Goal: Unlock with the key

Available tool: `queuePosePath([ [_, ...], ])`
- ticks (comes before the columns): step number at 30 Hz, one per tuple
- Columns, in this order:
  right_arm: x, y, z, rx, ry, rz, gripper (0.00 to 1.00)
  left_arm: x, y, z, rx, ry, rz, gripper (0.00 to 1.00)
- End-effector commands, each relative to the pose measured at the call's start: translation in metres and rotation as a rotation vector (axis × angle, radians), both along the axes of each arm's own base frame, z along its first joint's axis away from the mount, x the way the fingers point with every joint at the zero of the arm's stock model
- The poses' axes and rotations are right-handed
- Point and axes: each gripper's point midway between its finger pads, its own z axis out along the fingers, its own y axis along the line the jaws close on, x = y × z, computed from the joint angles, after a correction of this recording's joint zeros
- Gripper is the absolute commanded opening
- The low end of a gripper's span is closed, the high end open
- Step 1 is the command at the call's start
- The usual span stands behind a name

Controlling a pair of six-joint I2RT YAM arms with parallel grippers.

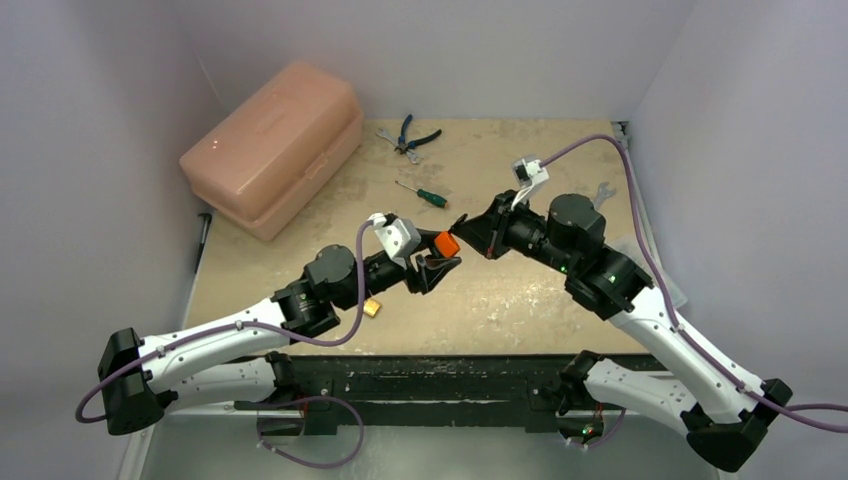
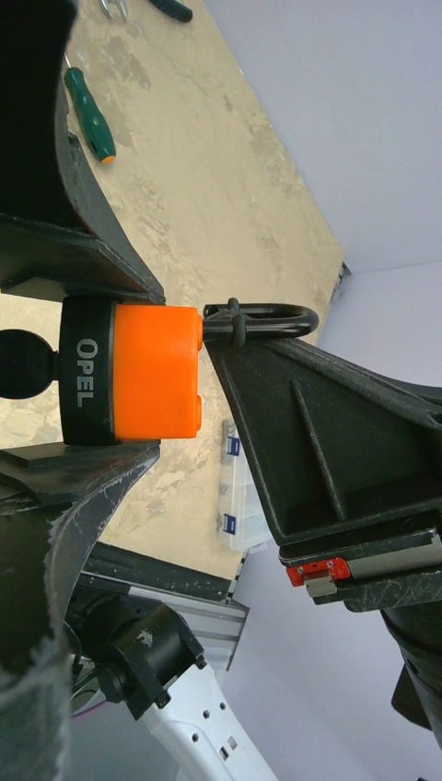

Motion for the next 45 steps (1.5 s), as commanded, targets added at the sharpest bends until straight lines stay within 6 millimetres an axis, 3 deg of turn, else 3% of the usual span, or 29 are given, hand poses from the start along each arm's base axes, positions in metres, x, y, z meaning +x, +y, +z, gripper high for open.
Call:
queuePosePath([
  [1,0.003,0.0,0.029,0.003,-0.182,0.039,0.06,-0.044,-0.01,0.053,-0.168,-0.085,-0.229,0.0],
  [6,-0.03,0.009,0.043,0.041,-0.324,0.228,0.07,-0.049,-0.012,0.046,-0.147,-0.076,-0.258,0.0],
  [13,-0.034,-0.009,0.029,-0.017,-0.263,0.165,0.17,0.011,0.011,0.032,-0.085,-0.044,0.101,0.0],
  [17,-0.038,-0.025,0.01,-0.078,-0.189,0.114,0.2,0.023,0.013,0.024,-0.057,-0.044,0.165,0.0],
  [21,-0.047,-0.04,0.012,-0.069,-0.164,0.074,0.36,0.025,0.006,0.013,-0.038,-0.033,0.155,0.0],
  [24,-0.042,-0.048,0.016,-0.04,-0.121,-0.006,0.61,0.026,0.001,0.008,-0.03,-0.032,0.145,0.0],
  [27,-0.03,-0.045,0.013,-0.031,-0.034,-0.061,0.71,0.024,-0.003,0.005,-0.03,-0.033,0.126,0.0],
  [34,0.003,-0.032,0.005,-0.016,0.089,-0.172,0.77,0.02,-0.01,0.004,-0.035,-0.033,0.087,0.0],
  [45,0.02,-0.017,0.014,0.029,0.097,-0.189,0.77,0.021,-0.018,-0.005,-0.021,-0.021,0.071,0.0],
])
